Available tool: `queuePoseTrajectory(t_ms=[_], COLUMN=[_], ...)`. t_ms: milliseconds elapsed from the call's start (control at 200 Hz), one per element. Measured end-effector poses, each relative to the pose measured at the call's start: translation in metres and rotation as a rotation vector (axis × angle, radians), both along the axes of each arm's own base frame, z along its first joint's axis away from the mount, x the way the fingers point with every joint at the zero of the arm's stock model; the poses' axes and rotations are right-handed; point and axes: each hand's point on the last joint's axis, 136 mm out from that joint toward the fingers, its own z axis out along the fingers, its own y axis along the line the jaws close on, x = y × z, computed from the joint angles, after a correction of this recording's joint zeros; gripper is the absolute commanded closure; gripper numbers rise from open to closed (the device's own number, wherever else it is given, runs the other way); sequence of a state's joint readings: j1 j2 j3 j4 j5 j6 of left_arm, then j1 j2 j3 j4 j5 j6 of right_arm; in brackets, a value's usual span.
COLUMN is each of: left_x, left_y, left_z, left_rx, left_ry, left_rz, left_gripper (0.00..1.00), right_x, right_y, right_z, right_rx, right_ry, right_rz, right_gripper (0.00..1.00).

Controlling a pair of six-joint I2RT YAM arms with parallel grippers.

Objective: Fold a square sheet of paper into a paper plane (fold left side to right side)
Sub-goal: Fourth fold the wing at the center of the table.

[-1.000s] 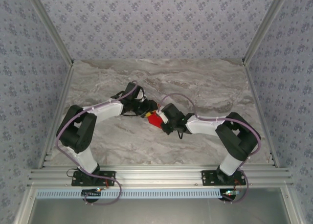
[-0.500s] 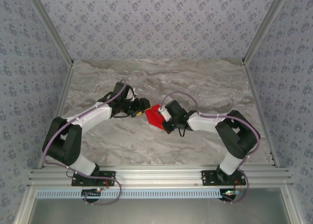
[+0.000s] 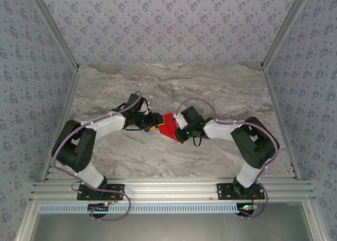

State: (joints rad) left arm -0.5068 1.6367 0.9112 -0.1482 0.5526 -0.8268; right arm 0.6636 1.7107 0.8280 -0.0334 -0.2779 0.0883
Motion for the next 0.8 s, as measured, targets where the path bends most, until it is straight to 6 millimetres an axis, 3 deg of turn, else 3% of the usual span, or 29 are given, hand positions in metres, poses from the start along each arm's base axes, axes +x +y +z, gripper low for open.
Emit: queuePoseTrajectory(t_ms=[255,550,799], left_x=[0.002,0.015,0.018], left_y=[-0.013,-0.032,-0.034], left_z=[-0.022,-0.027,-0.042], left_rx=[0.013,-0.007,0.005], left_ry=[0.044,0.04,0.066], left_rz=[-0.028,-0.056,-0.057], left_gripper=[0.56,0.55,0.54], right_x=[0.0,-0.001,0.0], right_y=[-0.001,0.0,-0.001], right_z=[-0.001,-0.001,-0.001], right_rx=[0.04,0.055,0.069], right_ry=[0.035,0.045,0.06], right_rz=[-0.004,-0.008,-0.013], right_gripper=[0.92,0.92,0.91])
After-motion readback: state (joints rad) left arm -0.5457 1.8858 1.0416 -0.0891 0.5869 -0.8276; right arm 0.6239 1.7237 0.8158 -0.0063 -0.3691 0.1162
